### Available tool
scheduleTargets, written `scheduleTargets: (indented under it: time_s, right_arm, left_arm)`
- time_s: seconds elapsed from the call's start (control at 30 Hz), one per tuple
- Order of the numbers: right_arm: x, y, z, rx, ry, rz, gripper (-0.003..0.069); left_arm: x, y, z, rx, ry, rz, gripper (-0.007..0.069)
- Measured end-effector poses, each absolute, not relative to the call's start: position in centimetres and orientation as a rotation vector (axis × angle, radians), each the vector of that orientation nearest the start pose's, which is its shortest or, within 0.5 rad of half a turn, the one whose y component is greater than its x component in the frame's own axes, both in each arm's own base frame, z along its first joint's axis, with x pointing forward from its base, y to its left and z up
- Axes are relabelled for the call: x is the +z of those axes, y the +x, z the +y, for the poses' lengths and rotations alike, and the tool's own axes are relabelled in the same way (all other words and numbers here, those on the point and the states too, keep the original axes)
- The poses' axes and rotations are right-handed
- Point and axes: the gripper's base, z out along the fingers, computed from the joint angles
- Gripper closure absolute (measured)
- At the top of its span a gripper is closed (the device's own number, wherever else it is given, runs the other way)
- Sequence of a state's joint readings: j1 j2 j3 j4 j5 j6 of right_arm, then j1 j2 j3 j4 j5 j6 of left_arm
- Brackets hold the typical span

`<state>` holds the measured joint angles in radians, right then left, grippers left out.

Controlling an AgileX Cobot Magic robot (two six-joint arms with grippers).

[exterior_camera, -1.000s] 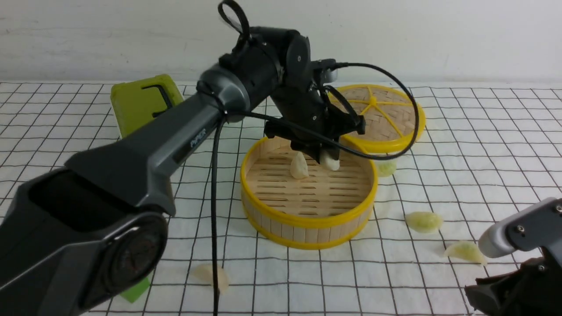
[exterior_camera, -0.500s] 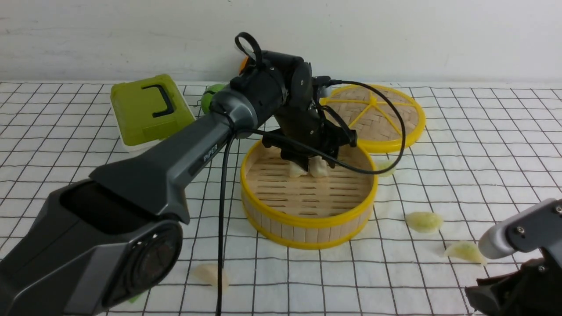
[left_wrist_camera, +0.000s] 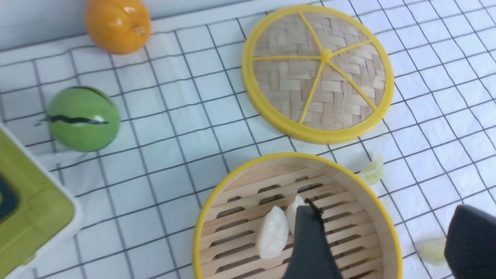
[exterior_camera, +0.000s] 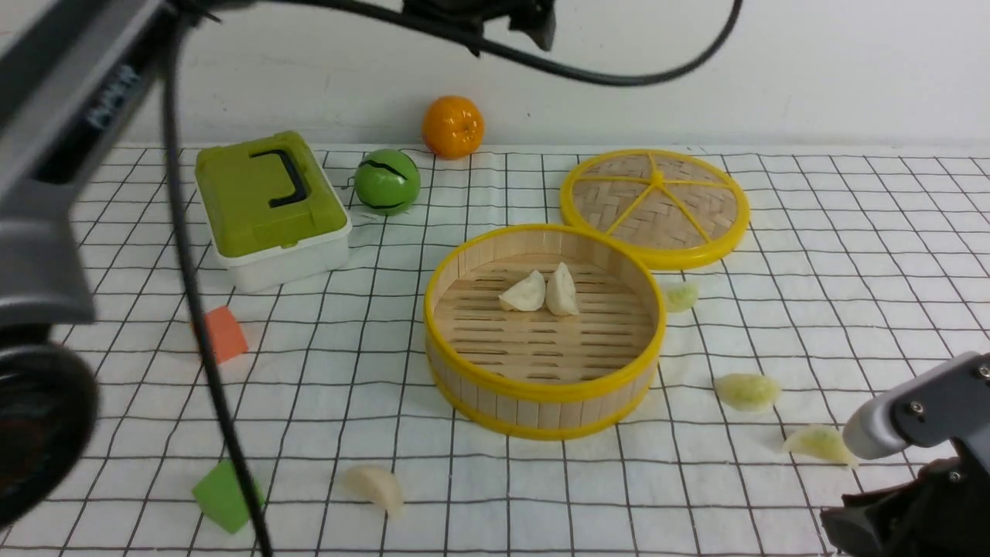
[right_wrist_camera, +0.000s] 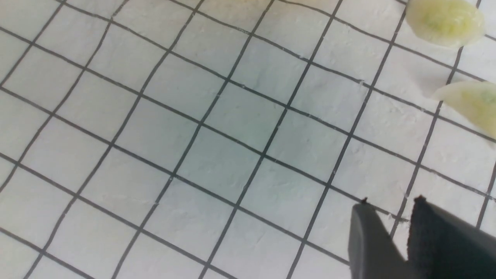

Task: Put the dumplings into the steamer on the table with the white tablecloth.
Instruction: 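Place the dumpling into the bamboo steamer basket with the left gripper, then reach for and grasp a dumpling on the table with the left gripper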

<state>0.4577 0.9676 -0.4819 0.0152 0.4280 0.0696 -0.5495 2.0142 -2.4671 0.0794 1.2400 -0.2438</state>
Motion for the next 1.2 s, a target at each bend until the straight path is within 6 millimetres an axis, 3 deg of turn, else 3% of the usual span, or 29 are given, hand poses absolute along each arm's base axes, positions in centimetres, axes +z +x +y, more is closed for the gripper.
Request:
scheduleTargets:
  time_s: [0.07, 0.1, 0.2, 0.27, 0.3, 0.33, 0.37, 0.4, 0.47, 0.53, 0.9, 1.2]
  right_arm:
    - [23.3, 15.4, 7.7, 0.258, -0.453, 2.375, 0.0491]
    - [23.3, 15.4, 7.7, 0.257, -0.453, 2.378, 0.0491]
    - [23.3, 15.4, 7.7, 0.257, -0.454, 2.379, 0.0491]
    - [23.3, 15.4, 7.7, 0.257, -0.454, 2.38, 0.0491]
    - [23.3, 15.4, 7.7, 0.257, -0.454, 2.38, 0.0491]
    - [23.3, 15.4, 7.7, 0.257, -0.454, 2.38, 0.0491]
    - [23.3, 15.4, 7.7, 0.258, -0.453, 2.38, 0.049]
    - [23.3, 15.4, 7.7, 0.258, -0.453, 2.38, 0.049]
    - [23.3, 15.4, 7.7, 0.257, -0.453, 2.381, 0.0488]
    - [23.3, 15.4, 7.7, 0.265, -0.446, 2.378, 0.0484]
    - [23.4, 15.5, 7.9, 0.301, -0.412, 2.367, 0.0478]
    - [23.4, 15.5, 7.9, 0.301, -0.412, 2.367, 0.0468]
  left_arm:
    - [45.6, 35.9, -21.1, -0.306, 0.34, 2.274, 0.0179]
    - [44.3, 34.5, -20.3, -0.267, 0.36, 2.357, 0.018]
    - [41.5, 33.6, -19.7, -0.213, 0.4, 2.469, 0.0184]
    - [35.0, 32.4, -19.1, -0.102, 0.526, 2.683, 0.019]
    - [34.5, 32.3, -19.0, -0.094, 0.545, 2.696, 0.019]
    - [30.2, 31.4, -18.6, -0.026, 0.644, 2.826, 0.019]
    - [28.0, 31.0, -18.4, 0.004, 0.699, 2.882, 0.019]
    - [27.6, 30.9, -18.4, 0.011, 0.708, 2.893, 0.019]
    - [24.3, 30.4, -18.0, 0.042, 0.767, 2.952, 0.019]
    - [22.4, 30.2, -17.9, 0.049, 0.791, 2.965, 0.019]
    - [18.9, 31.8, -19.0, 0.027, 0.999, 2.844, 0.019]
    - [18.8, 31.5, -18.8, 0.051, 0.652, 3.027, 0.02]
